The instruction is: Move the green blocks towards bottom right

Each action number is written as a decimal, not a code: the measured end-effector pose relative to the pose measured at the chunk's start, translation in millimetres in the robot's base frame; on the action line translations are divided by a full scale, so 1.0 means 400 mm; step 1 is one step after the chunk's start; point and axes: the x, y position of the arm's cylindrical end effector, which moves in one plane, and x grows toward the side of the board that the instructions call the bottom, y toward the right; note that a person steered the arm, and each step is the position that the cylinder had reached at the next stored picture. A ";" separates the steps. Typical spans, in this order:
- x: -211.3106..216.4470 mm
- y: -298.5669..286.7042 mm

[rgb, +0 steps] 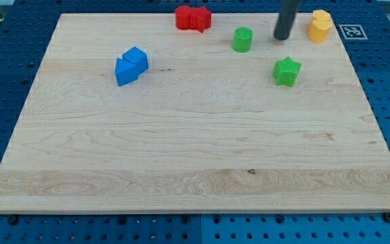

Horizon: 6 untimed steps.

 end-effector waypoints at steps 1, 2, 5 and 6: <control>-0.033 -0.090; -0.100 -0.167; -0.033 -0.250; -0.022 -0.219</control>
